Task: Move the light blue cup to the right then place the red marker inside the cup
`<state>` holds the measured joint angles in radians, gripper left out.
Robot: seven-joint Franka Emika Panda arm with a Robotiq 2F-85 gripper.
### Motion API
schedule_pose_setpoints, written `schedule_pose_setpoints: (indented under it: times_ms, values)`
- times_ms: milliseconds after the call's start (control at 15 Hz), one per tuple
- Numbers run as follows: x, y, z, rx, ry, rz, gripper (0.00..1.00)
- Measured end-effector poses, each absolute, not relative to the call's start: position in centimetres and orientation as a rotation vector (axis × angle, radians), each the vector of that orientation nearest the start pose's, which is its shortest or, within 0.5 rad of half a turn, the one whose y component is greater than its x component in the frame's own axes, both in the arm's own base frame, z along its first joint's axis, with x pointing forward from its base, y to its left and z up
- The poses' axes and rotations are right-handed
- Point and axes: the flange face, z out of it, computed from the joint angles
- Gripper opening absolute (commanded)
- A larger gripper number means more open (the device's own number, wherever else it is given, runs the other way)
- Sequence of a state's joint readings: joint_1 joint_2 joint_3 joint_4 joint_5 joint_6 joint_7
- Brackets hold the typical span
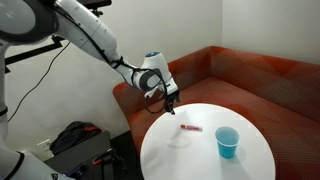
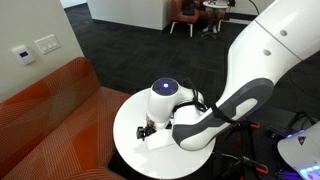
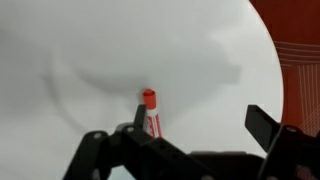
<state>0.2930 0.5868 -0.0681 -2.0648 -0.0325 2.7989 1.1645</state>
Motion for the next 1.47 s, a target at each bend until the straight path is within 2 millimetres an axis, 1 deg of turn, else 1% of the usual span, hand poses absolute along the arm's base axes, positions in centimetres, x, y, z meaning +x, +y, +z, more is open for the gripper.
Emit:
schedule_pose_setpoints:
  times_ms: [333,733,1067,1467]
  values:
    - [60.3,11.6,13.8,-2.809,1.254,-0.210,1.00]
    - [62.4,9.0,11.8,-2.807,1.226,-0.199,1.00]
    - [63.4,8.2,9.9,-2.805,1.247,-0.195,1.00]
    - [63.8,7.3,7.8,-2.798,1.282,-0.175,1.00]
